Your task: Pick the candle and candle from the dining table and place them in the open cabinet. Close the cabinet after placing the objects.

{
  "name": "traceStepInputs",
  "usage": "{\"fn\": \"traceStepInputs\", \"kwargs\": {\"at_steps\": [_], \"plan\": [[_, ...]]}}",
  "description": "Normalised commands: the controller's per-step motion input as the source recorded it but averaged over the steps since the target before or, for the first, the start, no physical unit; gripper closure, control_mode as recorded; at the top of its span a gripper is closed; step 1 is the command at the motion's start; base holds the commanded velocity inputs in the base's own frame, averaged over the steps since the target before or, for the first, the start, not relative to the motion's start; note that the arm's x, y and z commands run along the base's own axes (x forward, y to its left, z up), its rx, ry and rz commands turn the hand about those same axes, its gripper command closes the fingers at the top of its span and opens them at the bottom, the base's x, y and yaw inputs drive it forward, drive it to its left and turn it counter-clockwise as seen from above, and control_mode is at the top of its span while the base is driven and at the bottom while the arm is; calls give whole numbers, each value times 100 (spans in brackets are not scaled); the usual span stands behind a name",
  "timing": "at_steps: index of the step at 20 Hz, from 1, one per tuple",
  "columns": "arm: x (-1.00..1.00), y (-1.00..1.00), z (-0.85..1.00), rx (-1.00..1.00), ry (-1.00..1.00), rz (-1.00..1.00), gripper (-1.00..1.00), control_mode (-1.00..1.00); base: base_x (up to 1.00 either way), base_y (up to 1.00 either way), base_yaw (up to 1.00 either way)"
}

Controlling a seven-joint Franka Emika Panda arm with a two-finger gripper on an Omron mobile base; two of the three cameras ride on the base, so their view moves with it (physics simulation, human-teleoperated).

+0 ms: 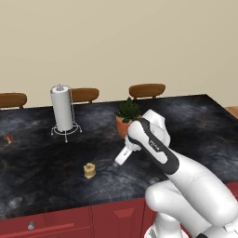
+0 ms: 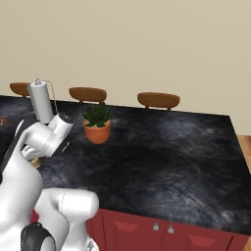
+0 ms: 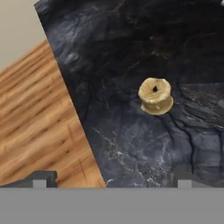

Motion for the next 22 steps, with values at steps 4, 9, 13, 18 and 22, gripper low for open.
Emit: {"fn": "traceStepInputs", "kwargs": {"at_steps": [4, 9, 13, 18, 22], "plan": [[0, 10, -31, 1, 0, 6, -100, -100, 0, 0, 0], [1, 3, -26, 0, -4, 1, -100, -100, 0, 0, 0], [2, 1, -21, 1, -6, 4, -100, -100, 0, 0, 0], [0, 0, -7, 8, -13, 6, -100, -100, 0, 0, 0], [0, 0, -3, 12, -15, 4, -100, -100, 0, 0, 0]]}}
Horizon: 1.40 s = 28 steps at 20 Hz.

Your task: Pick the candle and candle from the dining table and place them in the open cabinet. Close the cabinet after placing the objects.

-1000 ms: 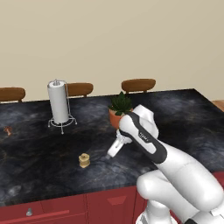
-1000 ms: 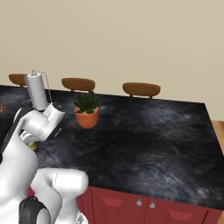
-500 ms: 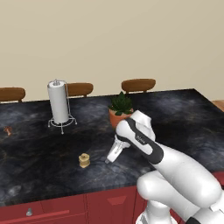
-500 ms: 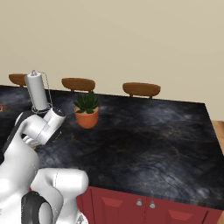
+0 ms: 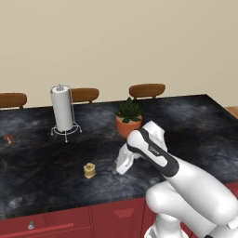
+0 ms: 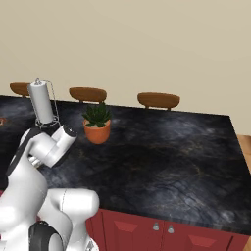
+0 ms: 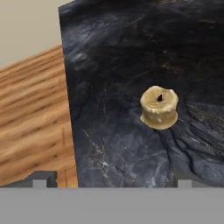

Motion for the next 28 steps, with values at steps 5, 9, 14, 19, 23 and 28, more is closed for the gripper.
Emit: {"fn": "traceStepInputs", "kwargs": {"at_steps": [5, 9, 14, 19, 23, 28], "plan": [[0, 0, -3, 12, -7, 3, -100, -100, 0, 0, 0], [0, 0, -6, 10, -3, 0, -100, -100, 0, 0, 0], [0, 0, -14, 11, -1, 0, -100, -100, 0, 0, 0], [0, 2, -28, 11, 0, 0, -100, -100, 0, 0, 0], [0, 3, -24, 5, 0, 0, -100, -100, 0, 0, 0], [0, 0, -19, 0, -8, 0, -100, -100, 0, 0, 0]]}}
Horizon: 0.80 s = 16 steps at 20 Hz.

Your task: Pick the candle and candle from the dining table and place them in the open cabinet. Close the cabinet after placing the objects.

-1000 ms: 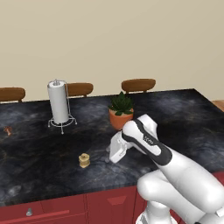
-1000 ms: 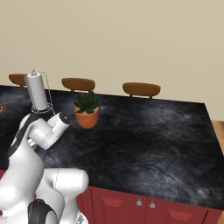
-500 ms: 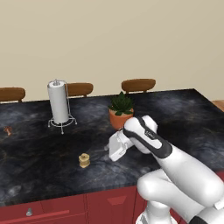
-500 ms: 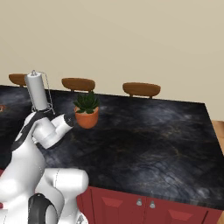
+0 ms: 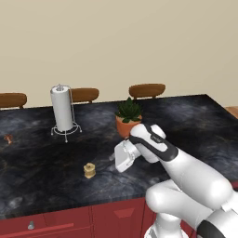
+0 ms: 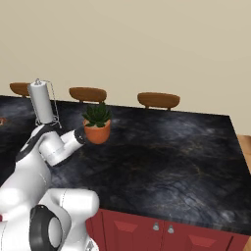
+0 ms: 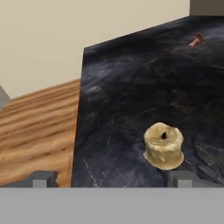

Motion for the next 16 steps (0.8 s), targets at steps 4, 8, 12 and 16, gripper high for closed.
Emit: {"fn": "traceStepInputs", "kwargs": {"at_steps": [4, 8, 12, 16], "plan": [[0, 0, -14, 1, -10, 0, -100, -100, 0, 0, 0], [0, 0, -14, 11, -8, 0, -100, -100, 0, 0, 0], [0, 0, -16, 18, -2, 0, -100, -100, 0, 0, 0], [0, 0, -4, 12, 0, 0, -100, -100, 0, 0, 0]]}}
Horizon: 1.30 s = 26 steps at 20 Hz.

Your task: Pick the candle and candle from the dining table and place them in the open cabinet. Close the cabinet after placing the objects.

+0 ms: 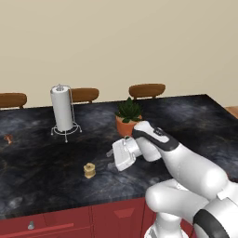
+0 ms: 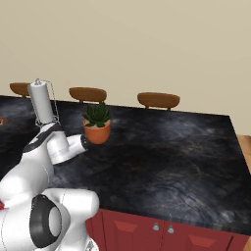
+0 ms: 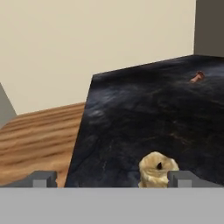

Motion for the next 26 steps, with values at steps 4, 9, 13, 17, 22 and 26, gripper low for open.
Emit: {"fn": "traceStepInputs", "kwargs": {"at_steps": [4, 9, 13, 17, 22, 26], "plan": [[0, 0, -7, 0, 5, 0, -100, -100, 0, 0, 0], [0, 2, -16, 0, 8, 0, -100, -100, 0, 0, 0], [0, 9, -19, 0, 9, 0, -100, -100, 0, 0, 0], [0, 26, -28, 0, 10, 0, -100, -100, 0, 0, 0], [0, 33, -31, 0, 9, 0, -100, -100, 0, 0, 0], [0, 21, -20, 0, 4, 0, -100, -100, 0, 0, 0]]}}
